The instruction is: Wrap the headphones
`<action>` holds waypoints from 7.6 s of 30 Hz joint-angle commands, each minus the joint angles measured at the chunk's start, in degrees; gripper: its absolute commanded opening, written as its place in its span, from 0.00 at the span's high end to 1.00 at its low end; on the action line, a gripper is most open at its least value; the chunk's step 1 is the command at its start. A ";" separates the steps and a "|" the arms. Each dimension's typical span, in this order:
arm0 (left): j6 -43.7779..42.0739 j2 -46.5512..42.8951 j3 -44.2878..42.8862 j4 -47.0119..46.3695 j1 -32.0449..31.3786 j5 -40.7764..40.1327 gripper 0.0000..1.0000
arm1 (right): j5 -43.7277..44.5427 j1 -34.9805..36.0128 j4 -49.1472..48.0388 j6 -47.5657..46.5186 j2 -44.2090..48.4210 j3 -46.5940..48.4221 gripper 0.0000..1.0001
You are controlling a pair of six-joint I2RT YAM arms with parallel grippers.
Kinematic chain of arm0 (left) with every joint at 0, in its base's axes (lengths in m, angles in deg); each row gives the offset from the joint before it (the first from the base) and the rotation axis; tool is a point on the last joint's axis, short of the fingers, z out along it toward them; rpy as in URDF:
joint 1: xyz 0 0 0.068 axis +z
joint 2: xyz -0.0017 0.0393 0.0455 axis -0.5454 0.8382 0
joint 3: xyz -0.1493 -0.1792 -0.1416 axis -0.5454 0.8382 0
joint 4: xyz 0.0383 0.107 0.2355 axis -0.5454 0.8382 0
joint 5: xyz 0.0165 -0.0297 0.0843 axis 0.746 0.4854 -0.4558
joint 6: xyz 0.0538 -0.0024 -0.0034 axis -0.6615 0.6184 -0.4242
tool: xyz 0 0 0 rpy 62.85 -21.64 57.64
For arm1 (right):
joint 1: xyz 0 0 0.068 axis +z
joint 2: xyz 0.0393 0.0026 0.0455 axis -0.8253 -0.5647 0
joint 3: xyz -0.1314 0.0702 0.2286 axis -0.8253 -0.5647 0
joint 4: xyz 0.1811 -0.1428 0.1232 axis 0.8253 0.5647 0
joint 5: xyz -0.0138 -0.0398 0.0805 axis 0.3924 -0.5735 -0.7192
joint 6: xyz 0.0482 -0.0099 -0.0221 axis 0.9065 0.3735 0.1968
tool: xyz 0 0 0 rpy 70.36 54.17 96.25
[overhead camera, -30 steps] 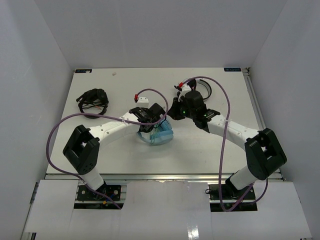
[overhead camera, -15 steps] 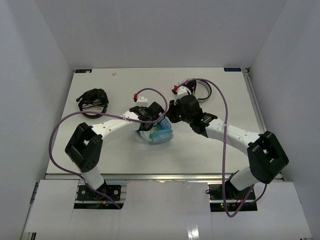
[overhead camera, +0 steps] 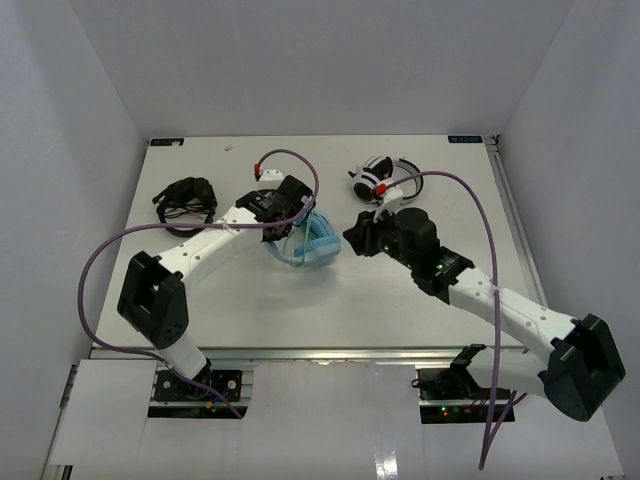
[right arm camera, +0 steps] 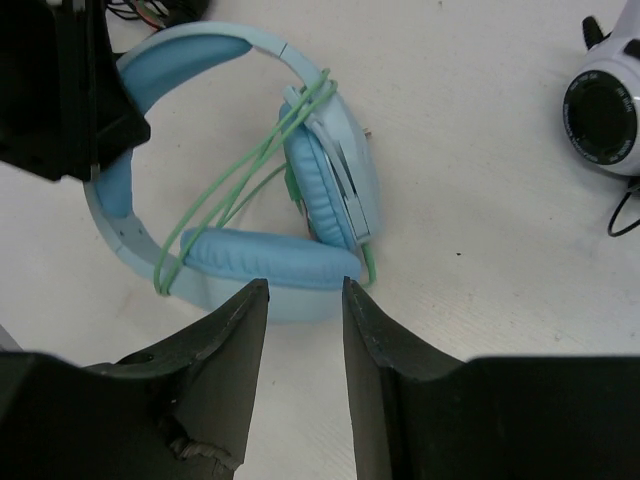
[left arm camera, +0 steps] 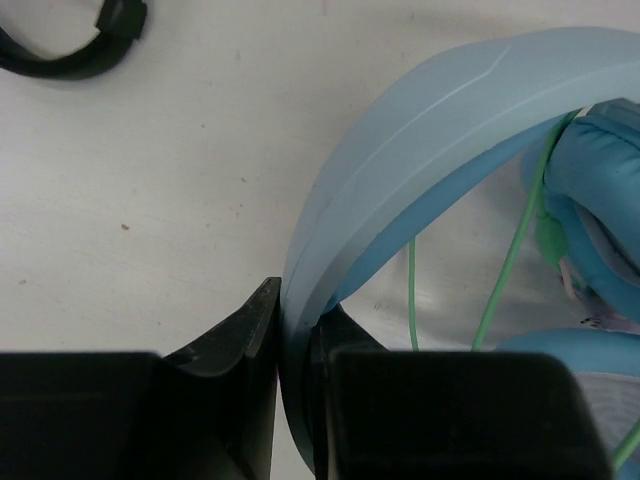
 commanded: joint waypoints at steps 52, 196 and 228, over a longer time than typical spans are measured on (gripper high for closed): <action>-4.04 -32.46 20.90 -27.37 3.41 26.10 1.00 | -17.47 -11.45 -13.96 11.01 -18.93 -1.93 0.46; -27.09 -29.37 10.99 -13.31 3.59 52.99 1.00 | -51.51 -21.24 -84.46 17.57 -26.59 -21.66 0.92; -20.89 -13.13 7.89 -5.65 2.44 16.91 1.00 | -46.74 -20.99 -30.42 7.48 -7.18 -7.05 0.92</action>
